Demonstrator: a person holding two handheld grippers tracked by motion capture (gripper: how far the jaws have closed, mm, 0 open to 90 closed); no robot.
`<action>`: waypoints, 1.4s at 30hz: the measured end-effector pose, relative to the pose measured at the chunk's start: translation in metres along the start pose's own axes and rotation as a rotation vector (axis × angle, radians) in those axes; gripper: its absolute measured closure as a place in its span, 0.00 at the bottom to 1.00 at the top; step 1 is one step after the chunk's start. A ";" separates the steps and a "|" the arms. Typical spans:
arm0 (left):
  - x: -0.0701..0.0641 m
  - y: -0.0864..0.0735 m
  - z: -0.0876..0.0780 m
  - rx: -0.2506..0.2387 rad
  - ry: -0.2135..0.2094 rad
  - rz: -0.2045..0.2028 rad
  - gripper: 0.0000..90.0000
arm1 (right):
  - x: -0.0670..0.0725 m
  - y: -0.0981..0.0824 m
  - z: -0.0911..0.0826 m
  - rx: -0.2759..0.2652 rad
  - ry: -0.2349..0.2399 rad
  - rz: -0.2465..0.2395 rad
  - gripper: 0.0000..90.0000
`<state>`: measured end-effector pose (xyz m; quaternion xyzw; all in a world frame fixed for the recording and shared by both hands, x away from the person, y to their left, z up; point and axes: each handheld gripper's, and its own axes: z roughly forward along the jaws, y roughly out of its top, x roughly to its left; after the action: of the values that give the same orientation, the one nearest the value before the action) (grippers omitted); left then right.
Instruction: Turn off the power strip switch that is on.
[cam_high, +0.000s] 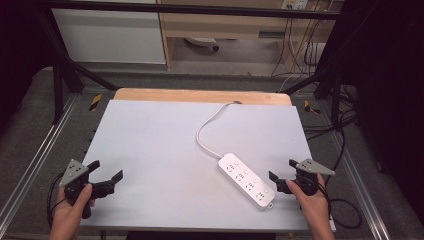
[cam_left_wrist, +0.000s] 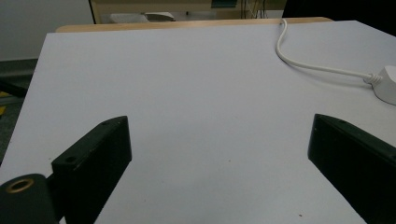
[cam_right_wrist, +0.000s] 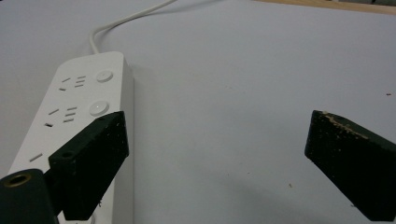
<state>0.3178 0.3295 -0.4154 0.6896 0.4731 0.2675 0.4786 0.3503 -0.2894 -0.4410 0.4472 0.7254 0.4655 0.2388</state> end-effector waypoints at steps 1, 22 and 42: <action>0.000 0.000 0.000 0.002 0.000 0.001 0.07 | 0.000 0.000 0.000 0.001 -0.001 0.000 0.06; 0.000 -0.001 0.001 0.014 0.001 0.000 0.06 | 0.001 0.006 0.000 0.048 -0.071 0.030 0.07; 0.000 -0.001 0.002 0.020 0.005 0.006 0.07 | 0.014 0.029 -0.016 0.017 -0.013 0.021 0.18</action>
<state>0.3190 0.3288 -0.4173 0.6950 0.4748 0.2659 0.4698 0.3437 -0.2802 -0.4068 0.4597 0.7231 0.4590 0.2348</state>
